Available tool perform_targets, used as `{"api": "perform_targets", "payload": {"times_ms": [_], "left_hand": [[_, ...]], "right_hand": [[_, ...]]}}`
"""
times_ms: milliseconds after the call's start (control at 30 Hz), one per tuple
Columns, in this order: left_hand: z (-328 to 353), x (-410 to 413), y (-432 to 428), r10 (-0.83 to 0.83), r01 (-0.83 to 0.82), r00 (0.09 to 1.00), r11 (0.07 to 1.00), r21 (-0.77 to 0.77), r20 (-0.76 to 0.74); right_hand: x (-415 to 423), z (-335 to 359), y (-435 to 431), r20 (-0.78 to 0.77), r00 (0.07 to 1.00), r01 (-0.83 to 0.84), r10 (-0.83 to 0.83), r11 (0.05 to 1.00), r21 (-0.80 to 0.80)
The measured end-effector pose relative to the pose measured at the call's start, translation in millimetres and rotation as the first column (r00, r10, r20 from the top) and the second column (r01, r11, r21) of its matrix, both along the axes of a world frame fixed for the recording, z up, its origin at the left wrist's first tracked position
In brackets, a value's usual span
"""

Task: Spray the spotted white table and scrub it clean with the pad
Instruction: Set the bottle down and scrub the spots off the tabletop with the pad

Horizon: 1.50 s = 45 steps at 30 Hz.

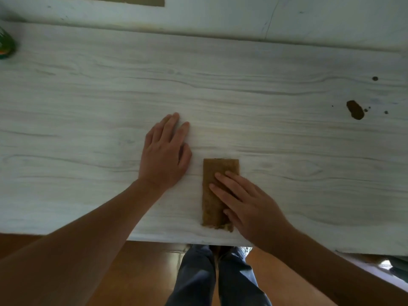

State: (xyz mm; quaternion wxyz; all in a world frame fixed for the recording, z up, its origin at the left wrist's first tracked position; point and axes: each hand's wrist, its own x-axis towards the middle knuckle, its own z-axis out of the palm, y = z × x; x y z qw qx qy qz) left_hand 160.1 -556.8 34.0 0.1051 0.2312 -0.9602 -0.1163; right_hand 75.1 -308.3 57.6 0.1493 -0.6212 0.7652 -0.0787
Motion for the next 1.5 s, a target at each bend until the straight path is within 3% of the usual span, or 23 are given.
{"api": "perform_targets", "payload": {"times_ms": [67, 133, 267, 333, 400, 467, 600, 733, 800, 867, 1033, 1100, 1167, 1233, 1333, 1433, 1500], "left_hand": [[-0.1, -0.8, 0.5, 0.005, -0.005, 1.0, 1.0, -0.004, -0.005], [-0.5, -1.1, 1.6, 0.005, -0.005, 1.0, 1.0, -0.015, -0.011], [-2.4, -1.9, -0.2, 0.005, -0.005, 1.0, 1.0, -0.02, -0.019], [-3.2, -0.7, -0.3, 0.007, -0.007, 1.0, 1.0, -0.02, -0.014], [-3.0, 0.8, -0.5, 0.002, -0.002, 1.0, 1.0, -0.019, -0.004], [-1.8, 1.8, -0.9, 0.002, -0.002, 1.0, 1.0, -0.01, 0.01], [1.6, 1.5, 0.9, 0.013, -0.014, 0.998, 1.0, 0.02, 0.055], [1.1, 1.3, -0.6, 0.003, -0.003, 0.999, 1.0, 0.01, 0.052], [-0.8, -0.3, -2.3, 0.014, -0.014, 0.999, 1.0, -0.006, 0.041], [-1.3, -0.5, -2.1, 0.018, -0.017, 0.999, 1.0, -0.007, 0.048], [3.5, -7.4, 11.1, 0.099, -0.102, 0.993, 0.993, 0.053, 0.065], [8.7, -22.7, 29.4, 0.2, -0.207, 0.978, 0.97, 0.131, 0.064], [15.2, -46.4, 51.3, 0.234, -0.237, 0.972, 0.959, 0.158, 0.039], [21.0, -74.7, 73.7, 0.227, -0.23, 0.973, 0.959, 0.168, 0.039], [24.8, -116.6, 104.2, 0.187, -0.2, 0.979, 0.964, 0.177, 0.087], [23.0, -151.8, 129.6, 0.169, -0.185, 0.98, 0.969, 0.164, 0.107], [20.2, -169.6, 150.0, 0.156, -0.175, 0.978, 0.974, 0.146, 0.135]], "right_hand": [[-30.1, -4.3, -9.1, 0.002, 0.998, 0.061, -0.061, 0.998, -0.034], [-73.4, -7.8, -28.9, -0.033, 0.974, 0.224, -0.226, 0.973, -0.059], [-152.9, -6.7, -76.8, -0.047, 0.81, 0.579, -0.584, 0.811, -0.086], [-161.7, -6.5, -97.5, -0.045, 0.726, 0.679, -0.686, 0.726, -0.104], [-145.1, -7.9, -111.6, -0.032, 0.701, 0.707, -0.712, 0.7, -0.104], [-111.9, -8.6, -108.7, -0.017, 0.766, 0.639, -0.643, 0.763, -0.094], [-26.3, -4.3, -51.4, 0.011, 0.949, 0.314, -0.315, 0.946, -0.08], [-13.2, -3.0, 11.9, 0.005, 1.0, 0.031, -0.031, 1.0, 0.002], [-50.5, -6.4, 19.3, -0.041, 0.997, 0.061, -0.062, 0.998, -0.018], [-97.3, -9.4, 17.0, -0.063, 0.976, 0.203, -0.207, 0.977, -0.058], [-206.2, -6.6, 5.7, -0.061, 0.798, 0.595, -0.6, 0.8, -0.081], [-216.0, -7.1, 0.2, -0.032, 0.741, 0.666, -0.671, 0.74, -0.093], [-200.9, -7.6, -1.6, -0.021, 0.749, 0.657, -0.663, 0.746, -0.11], [-174.2, -6.1, 8.7, -0.016, 0.827, 0.556, -0.561, 0.823, -0.117], [-141.3, -0.9, 51.4, -0.018, 0.962, 0.271, -0.273, 0.959, -0.085], [-143.2, -1.2, 106.5, -0.045, 0.999, 0.005, -0.006, 1.0, -0.025], [-161.3, -1.3, 136.9, -0.063, 0.997, -0.047, 0.046, 0.999, -0.005]]}}
